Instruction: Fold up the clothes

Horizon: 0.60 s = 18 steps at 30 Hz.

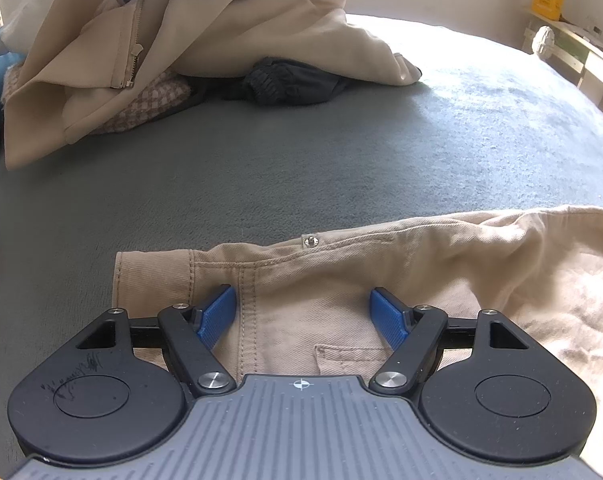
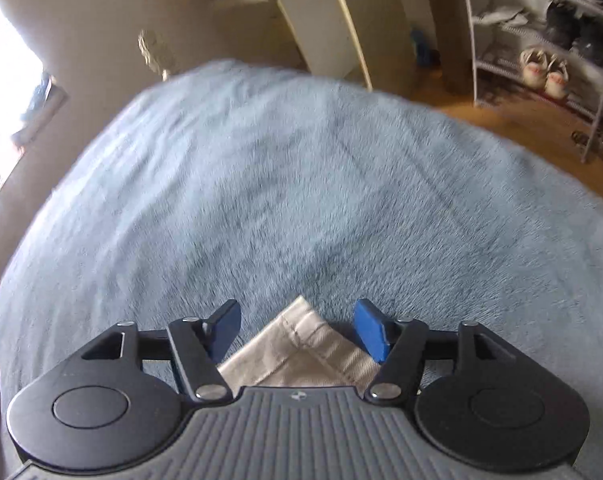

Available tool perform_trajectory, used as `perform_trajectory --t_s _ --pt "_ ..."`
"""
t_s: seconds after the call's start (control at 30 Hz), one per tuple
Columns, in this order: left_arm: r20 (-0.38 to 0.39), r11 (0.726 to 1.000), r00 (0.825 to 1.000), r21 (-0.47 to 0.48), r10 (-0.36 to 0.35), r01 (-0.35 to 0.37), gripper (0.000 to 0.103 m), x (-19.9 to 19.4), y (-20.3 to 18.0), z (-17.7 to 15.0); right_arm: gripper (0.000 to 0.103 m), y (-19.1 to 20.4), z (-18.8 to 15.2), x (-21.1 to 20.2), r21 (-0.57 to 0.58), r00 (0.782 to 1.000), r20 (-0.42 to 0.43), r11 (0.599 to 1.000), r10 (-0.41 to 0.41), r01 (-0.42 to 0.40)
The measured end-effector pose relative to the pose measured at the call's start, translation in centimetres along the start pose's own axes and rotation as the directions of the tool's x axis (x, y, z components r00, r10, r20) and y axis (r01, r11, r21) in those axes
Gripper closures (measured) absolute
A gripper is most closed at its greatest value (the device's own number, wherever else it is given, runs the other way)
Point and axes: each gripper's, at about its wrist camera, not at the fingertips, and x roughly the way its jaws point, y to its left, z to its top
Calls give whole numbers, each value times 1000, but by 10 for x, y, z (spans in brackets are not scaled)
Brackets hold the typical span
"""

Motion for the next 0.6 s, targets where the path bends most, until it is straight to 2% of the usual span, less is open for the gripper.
perform_trajectory --t_s 0.1,0.13,0.17,0.23,0.4,0.5,0.53,0.6 --pt "-3 1000 1000 3 4 -4 26 1 -2 1 41 4 -3 3 -46 1000 -12 999 -1 0" --pt "-5 1000 1000 6 5 -5 25 1 -2 1 57 5 -4 3 -65 1000 -8 998 -8 8" --pt "-5 1000 1000 9 5 -5 24 2 -3 1 80 6 -5 -1 -72 1000 14 997 -12 13" --pt "-6 1000 1000 13 5 -5 24 2 -3 1 97 9 -6 -9 -81 998 65 996 -17 22" --pt "-7 1000 1000 13 0 0 24 1 -2 2 99 11 -6 -23 -89 984 167 994 -54 69" --pt "-6 1000 1000 13 0 0 24 1 -2 1 100 6 -3 -20 -53 978 183 992 -101 112" --pt "-6 1000 1000 14 0 0 24 2 -3 1 103 5 -2 -17 -40 973 186 988 -140 150" --pt "-7 1000 1000 13 0 0 24 2 -3 1 103 -1 -1 -11 10 972 153 984 -179 179"
